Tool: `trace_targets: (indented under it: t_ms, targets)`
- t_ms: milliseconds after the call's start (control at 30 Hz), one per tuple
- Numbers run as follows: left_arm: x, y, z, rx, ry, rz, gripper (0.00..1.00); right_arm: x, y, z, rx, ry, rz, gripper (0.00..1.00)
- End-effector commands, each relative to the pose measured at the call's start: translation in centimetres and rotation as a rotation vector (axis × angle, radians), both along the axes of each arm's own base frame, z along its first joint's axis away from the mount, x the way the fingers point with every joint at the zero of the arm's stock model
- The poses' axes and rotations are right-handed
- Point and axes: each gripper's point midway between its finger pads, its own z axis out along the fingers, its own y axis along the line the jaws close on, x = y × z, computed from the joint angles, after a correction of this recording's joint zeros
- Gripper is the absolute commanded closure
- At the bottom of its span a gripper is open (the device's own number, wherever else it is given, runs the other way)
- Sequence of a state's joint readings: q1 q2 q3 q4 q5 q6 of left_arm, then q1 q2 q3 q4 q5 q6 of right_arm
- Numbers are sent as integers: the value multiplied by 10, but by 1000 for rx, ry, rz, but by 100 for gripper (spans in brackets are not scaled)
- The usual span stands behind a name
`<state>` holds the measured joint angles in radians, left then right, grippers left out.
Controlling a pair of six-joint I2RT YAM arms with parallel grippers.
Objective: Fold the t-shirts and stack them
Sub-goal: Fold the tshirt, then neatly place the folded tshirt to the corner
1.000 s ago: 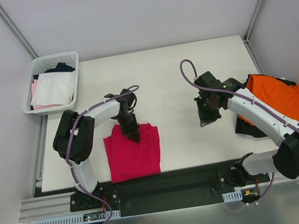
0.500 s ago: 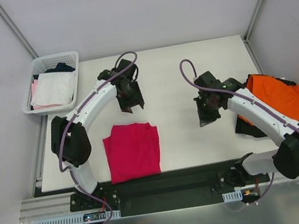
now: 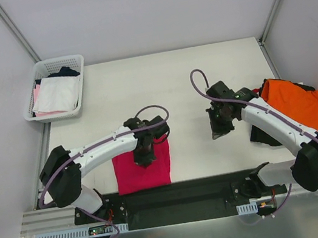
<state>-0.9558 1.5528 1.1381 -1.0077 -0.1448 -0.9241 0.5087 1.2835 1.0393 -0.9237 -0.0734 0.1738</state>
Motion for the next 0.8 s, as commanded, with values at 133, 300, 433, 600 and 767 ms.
trace_targets:
  t_ms: [133, 300, 433, 600, 767]
  targets:
    - [32, 21, -10, 105, -264, 147, 100, -7, 6, 8, 12, -21, 28, 99]
    - [38, -2, -34, 127, -214, 97, 100, -11, -6, 12, -33, -35, 37, 99]
    - [36, -22, -49, 82, -173, 82, 100, -14, -13, 13, -57, -40, 41, 99]
    - [29, -22, -65, 68, -135, 91, 100, -15, -14, 13, -61, -37, 42, 99]
    - [15, -1, -77, 70, -84, 137, 100, -14, -12, 10, -60, -32, 45, 99]
